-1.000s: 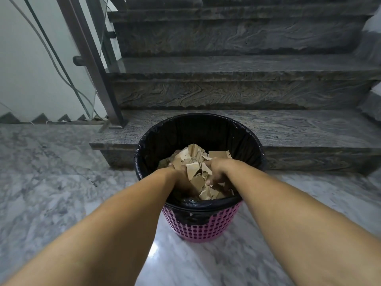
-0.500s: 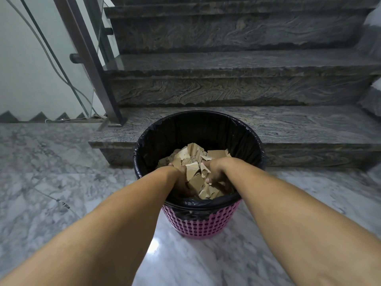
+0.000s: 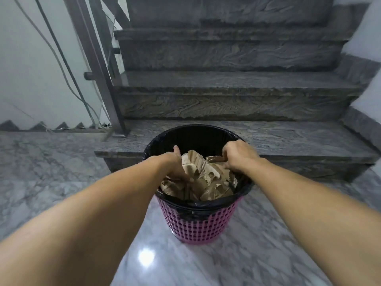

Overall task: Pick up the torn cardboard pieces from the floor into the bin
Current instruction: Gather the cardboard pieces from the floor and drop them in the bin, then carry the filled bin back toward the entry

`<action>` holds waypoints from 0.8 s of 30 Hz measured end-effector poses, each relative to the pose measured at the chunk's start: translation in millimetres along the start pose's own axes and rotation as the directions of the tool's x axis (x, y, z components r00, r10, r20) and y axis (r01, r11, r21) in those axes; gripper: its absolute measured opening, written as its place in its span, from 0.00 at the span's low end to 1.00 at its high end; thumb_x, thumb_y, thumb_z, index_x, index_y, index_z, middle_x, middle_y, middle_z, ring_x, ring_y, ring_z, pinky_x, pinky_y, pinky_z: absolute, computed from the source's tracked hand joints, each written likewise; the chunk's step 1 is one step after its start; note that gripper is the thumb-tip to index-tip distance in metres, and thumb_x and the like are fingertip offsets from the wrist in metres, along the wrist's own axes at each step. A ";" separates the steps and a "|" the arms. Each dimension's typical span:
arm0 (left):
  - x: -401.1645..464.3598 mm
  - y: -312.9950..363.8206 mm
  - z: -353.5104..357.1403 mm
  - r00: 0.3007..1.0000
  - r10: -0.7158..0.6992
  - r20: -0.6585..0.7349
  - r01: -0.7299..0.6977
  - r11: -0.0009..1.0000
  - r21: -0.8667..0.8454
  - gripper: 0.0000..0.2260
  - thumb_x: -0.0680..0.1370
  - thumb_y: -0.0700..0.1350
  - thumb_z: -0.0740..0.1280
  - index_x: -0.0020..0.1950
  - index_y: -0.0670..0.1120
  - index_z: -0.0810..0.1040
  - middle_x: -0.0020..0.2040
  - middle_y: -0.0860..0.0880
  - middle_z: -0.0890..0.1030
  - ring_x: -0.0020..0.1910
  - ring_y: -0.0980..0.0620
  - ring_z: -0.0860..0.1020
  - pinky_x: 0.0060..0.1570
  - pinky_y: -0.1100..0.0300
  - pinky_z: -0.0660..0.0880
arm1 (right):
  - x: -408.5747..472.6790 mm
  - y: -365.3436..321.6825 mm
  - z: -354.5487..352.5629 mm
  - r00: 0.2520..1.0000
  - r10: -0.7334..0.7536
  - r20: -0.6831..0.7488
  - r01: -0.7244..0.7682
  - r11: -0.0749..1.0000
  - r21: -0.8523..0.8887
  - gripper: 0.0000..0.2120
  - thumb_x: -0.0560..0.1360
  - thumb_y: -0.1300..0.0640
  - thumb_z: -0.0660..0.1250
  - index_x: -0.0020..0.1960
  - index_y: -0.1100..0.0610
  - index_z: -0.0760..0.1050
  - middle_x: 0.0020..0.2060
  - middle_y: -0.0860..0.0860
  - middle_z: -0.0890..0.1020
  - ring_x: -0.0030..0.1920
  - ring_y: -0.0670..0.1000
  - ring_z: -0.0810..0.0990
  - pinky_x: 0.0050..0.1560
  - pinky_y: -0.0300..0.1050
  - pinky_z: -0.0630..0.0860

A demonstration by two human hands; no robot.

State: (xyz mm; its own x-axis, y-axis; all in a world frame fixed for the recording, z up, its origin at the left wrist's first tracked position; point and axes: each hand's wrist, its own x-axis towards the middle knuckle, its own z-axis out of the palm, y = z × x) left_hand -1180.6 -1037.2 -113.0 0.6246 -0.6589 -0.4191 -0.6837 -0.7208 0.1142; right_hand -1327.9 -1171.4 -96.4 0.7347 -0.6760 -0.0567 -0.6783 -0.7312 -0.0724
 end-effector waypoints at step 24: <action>40.8 -70.0 4.4 0.915 0.212 -0.343 -0.184 0.977 0.111 0.38 0.79 0.60 0.57 0.79 0.41 0.43 0.80 0.42 0.42 0.79 0.41 0.47 0.76 0.44 0.51 | -24.3 11.6 32.4 0.905 0.419 0.070 -0.421 0.862 0.284 0.43 0.75 0.63 0.64 0.80 0.50 0.41 0.76 0.57 0.56 0.60 0.65 0.75 0.51 0.53 0.73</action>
State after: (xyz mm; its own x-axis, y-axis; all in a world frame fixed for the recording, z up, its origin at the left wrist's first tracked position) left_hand -1108.9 -1012.6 -142.1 0.5565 -0.8294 -0.0501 -0.8246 -0.5586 0.0892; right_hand -1353.3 -1160.5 -128.1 0.3813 -0.9119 -0.1517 -0.8917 -0.3194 -0.3208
